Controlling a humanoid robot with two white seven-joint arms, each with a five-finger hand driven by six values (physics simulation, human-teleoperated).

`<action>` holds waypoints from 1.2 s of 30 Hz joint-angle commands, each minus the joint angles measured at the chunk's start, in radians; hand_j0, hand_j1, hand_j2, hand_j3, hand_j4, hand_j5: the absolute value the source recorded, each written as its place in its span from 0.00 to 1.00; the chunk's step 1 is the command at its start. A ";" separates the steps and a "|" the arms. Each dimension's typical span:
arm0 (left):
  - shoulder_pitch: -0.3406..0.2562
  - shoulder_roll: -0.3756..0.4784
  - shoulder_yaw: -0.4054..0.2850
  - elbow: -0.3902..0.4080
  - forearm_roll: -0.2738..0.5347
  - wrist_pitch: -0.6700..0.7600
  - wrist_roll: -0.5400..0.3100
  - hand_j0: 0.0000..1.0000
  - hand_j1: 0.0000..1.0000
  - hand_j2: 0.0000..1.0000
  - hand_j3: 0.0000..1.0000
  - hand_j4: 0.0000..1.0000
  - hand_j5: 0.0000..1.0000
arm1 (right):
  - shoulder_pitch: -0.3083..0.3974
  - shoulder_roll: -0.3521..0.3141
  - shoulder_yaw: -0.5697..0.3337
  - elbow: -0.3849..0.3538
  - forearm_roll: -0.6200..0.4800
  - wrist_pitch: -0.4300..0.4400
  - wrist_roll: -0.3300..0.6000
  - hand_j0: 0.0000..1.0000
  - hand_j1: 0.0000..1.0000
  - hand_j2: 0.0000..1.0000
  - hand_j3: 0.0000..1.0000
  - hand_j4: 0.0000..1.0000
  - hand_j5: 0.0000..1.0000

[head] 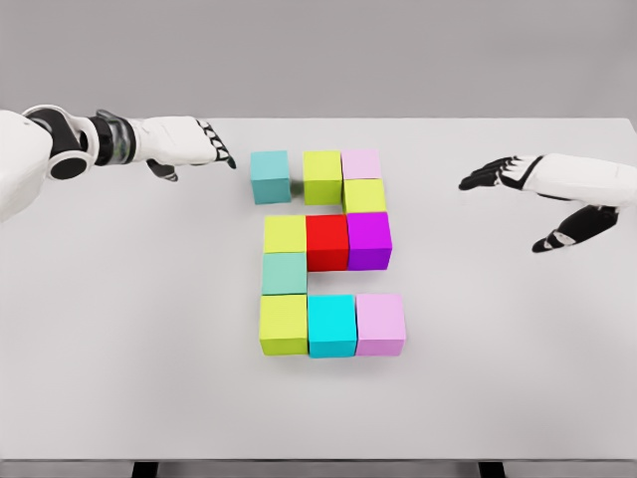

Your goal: Assemble the squares on the desktop into the number 2

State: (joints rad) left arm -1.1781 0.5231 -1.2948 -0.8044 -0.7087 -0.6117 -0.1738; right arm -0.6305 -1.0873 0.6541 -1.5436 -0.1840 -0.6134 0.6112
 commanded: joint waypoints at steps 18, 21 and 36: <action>-0.005 -0.008 -0.027 -0.053 0.003 0.001 0.000 0.88 0.88 0.88 0.88 0.88 0.88 | 0.067 0.026 -0.022 -0.023 -0.235 0.003 0.000 1.00 1.00 1.00 1.00 1.00 1.00; -0.008 -0.009 -0.027 -0.052 0.003 0.001 0.000 0.88 0.88 0.88 0.88 0.88 0.88 | 0.074 0.027 -0.022 -0.026 -0.235 0.003 0.000 1.00 1.00 1.00 1.00 1.00 1.00; -0.009 -0.028 -0.027 -0.050 0.002 0.001 0.000 0.88 0.88 0.88 0.88 0.88 0.88 | 0.121 0.037 -0.082 -0.038 -0.236 0.003 0.000 1.00 1.00 1.00 1.00 1.00 1.00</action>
State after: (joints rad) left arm -1.1873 0.4979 -1.3242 -0.8545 -0.7100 -0.6115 -0.1737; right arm -0.5093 -1.0500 0.5768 -1.5808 -0.4120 -0.6136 0.6113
